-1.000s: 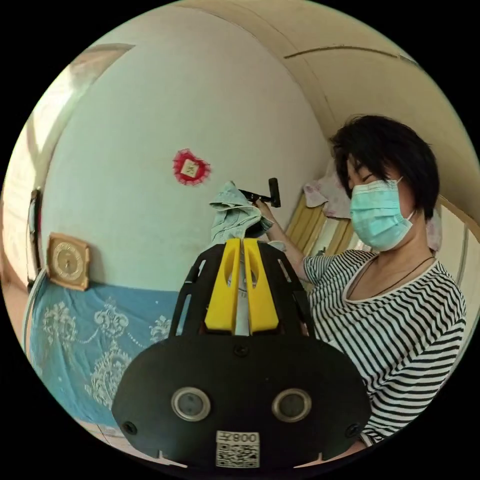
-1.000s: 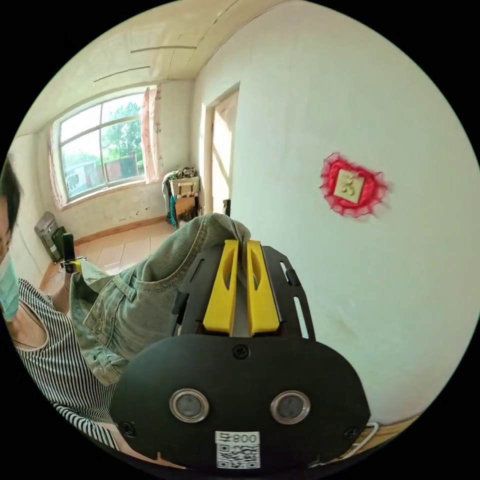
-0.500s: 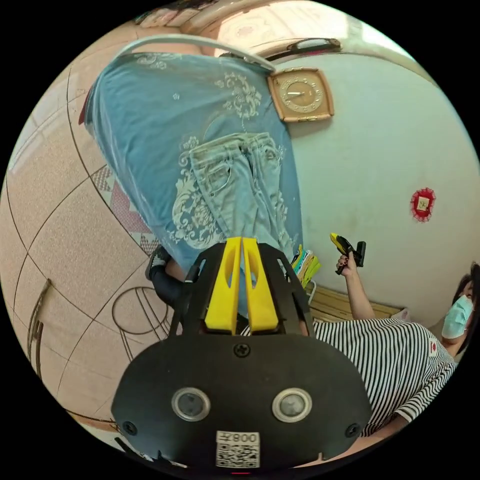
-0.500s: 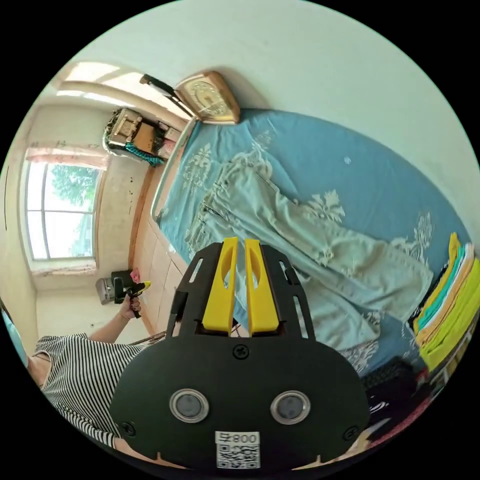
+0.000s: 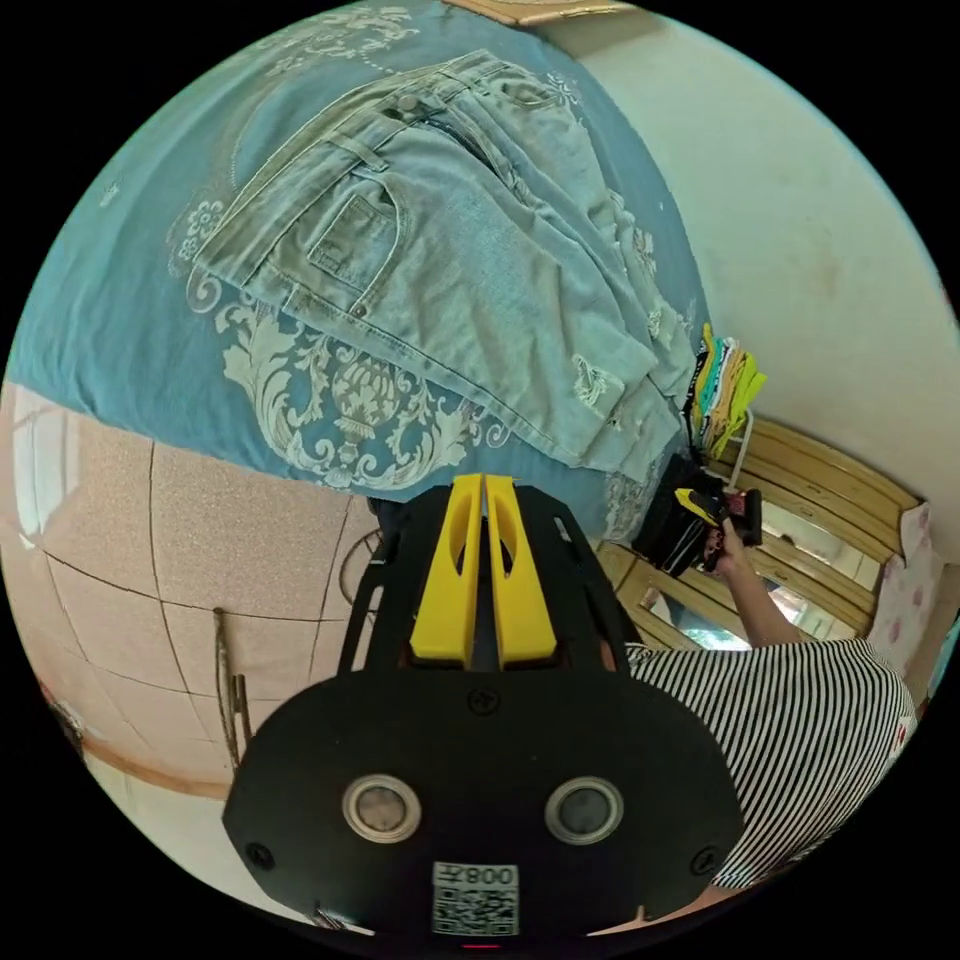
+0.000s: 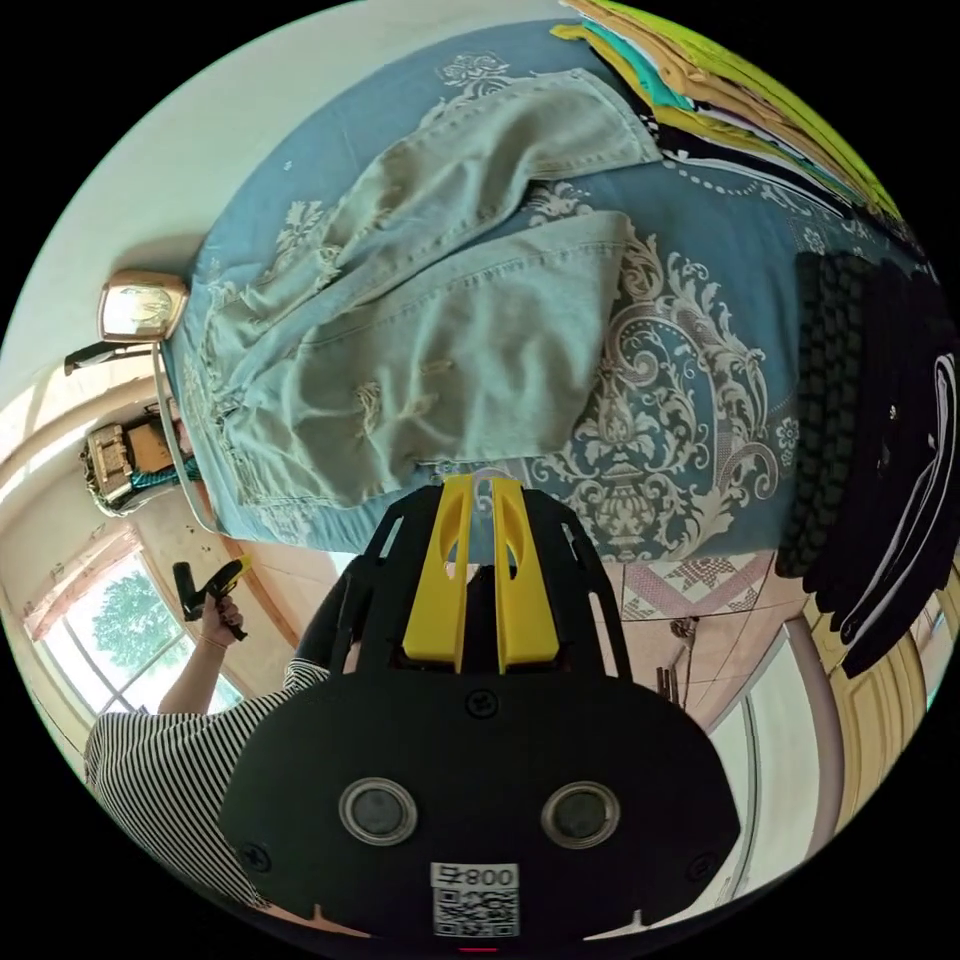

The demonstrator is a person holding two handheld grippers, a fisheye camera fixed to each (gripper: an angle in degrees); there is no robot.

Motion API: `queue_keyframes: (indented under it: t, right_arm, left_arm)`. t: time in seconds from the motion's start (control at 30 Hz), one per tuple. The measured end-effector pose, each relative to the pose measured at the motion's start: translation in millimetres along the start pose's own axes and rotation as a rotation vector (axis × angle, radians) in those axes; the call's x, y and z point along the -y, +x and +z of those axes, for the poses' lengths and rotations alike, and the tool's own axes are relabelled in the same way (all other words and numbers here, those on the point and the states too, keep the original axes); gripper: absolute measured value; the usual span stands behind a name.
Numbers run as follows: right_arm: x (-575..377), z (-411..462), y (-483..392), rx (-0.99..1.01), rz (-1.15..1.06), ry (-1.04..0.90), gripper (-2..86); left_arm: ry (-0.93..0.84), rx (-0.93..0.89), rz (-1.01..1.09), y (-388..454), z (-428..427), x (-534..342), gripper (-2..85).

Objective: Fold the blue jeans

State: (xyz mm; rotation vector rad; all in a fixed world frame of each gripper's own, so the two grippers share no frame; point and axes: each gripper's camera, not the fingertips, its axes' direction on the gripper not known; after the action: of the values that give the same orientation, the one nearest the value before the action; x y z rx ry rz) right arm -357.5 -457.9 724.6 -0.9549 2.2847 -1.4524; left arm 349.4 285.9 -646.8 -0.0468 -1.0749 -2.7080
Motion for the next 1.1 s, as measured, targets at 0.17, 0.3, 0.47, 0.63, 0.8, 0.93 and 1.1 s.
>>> queue_keyframes:
  t: [0.17,0.3,0.47,0.63,0.8,0.93,1.1]
  right_arm:
    - [-13,101,-7,-0.144,0.009,-0.027,4.6]
    - [-21,179,-13,-0.156,-0.008,-0.072,4.9]
    - [-61,254,-48,-0.226,-0.176,0.018,4.7]
    - [-117,313,-81,-0.383,-0.311,0.200,4.2]
    - [-176,376,-92,-0.498,-0.373,0.409,3.9]
    - [-194,400,-69,-0.309,-0.230,0.401,3.4]
    - [-215,416,-15,0.217,-0.112,0.440,7.2]
  left_arm:
    - [0.025,0.258,0.036,-24,53,-11,0.6]
    - [0.111,0.285,-0.013,-61,80,-30,0.8]
    - [0.222,0.218,-0.094,-133,111,-77,1.1]
    - [0.316,0.111,-0.041,-179,132,-136,2.1]
    - [0.361,0.003,-0.027,-216,150,-194,4.8]
    - [0.378,-0.049,-0.004,-230,156,-245,6.8]
    - [0.396,-0.092,-0.024,-259,156,-283,8.1]
